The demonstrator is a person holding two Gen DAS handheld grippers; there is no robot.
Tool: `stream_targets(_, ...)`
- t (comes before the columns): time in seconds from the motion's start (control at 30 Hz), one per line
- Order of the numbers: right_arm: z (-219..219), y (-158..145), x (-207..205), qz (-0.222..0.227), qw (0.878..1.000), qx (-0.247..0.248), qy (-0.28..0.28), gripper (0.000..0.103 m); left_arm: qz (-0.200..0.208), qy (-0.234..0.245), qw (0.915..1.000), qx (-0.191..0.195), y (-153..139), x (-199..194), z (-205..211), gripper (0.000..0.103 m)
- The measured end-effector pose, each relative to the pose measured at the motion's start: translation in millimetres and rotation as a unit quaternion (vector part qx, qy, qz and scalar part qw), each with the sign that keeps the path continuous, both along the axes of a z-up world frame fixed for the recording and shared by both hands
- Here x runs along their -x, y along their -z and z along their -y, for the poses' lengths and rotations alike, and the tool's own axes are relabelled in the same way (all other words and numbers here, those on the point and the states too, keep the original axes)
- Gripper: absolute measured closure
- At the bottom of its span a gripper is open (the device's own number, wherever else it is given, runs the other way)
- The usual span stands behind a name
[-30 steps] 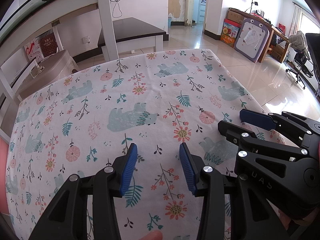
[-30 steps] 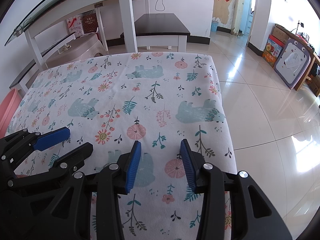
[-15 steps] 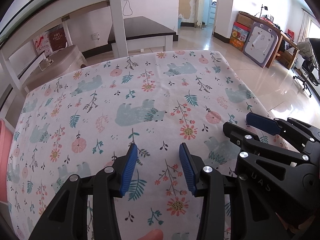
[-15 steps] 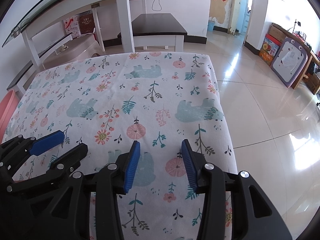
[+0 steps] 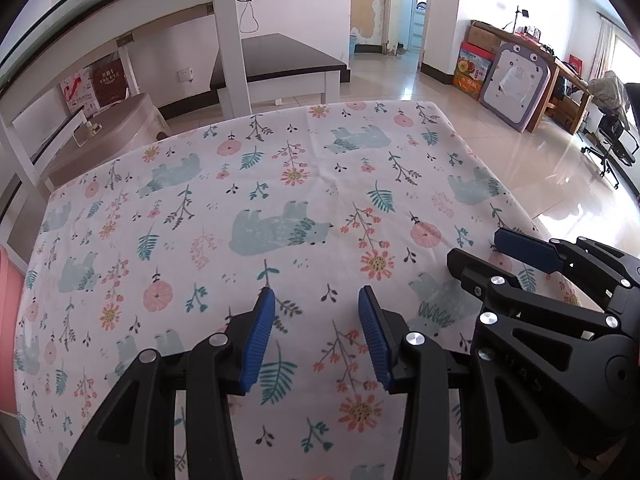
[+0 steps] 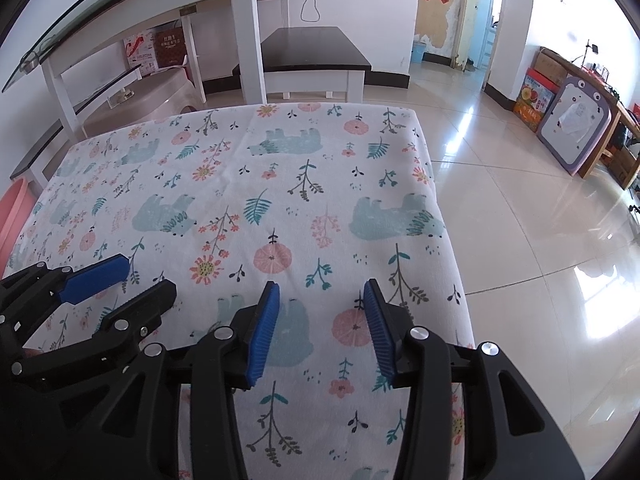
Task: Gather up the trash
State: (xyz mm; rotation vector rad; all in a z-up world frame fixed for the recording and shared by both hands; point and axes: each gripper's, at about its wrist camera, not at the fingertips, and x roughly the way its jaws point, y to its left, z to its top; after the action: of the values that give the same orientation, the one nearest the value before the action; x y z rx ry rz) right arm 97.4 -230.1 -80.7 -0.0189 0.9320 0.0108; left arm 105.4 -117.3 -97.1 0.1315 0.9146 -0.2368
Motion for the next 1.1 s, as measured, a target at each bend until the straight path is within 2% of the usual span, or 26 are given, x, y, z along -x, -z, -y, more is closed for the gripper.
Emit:
stream_targets(0.2,-5.0,-5.0,6.9,0.010,1.000,-0.005,0.003,0.058,0.026,-0.003,0.9996,-0.005,-7.1,11.9,-3.5,0.064)
stream_targets(0.3,-5.8,-10.4,11.9,0.024,1.000,-0.003,0.011,0.058,0.032,-0.006,0.9994,0.006,-10.0,14.3,-6.4,0.064)
stream_targets(0.43,-4.0,-6.3,8.3,0.004,1.000,-0.004,0.017,0.058,0.022,-0.006,0.9997,0.000,-5.8,12.1,-4.3,0.064)
stream_targets(0.5,-3.2,-1.5,4.6,-0.010,1.000,-0.006,0.017,0.058,-0.002,-0.010,0.9999,-0.004,0.8,6.7,-4.5,0.064)
stream_targets(0.67,-3.5,1.4,1.0,-0.004,1.000,-0.002,0.020,0.054,0.000,-0.018,0.9998,-0.009,0.7,5.0,-3.9,0.065)
stream_targets(1.1,-3.2,1.3,1.0,-0.004,1.000,-0.003,0.022,0.053,-0.001,-0.018,0.9998,-0.009,0.7,4.6,-4.0,0.064)
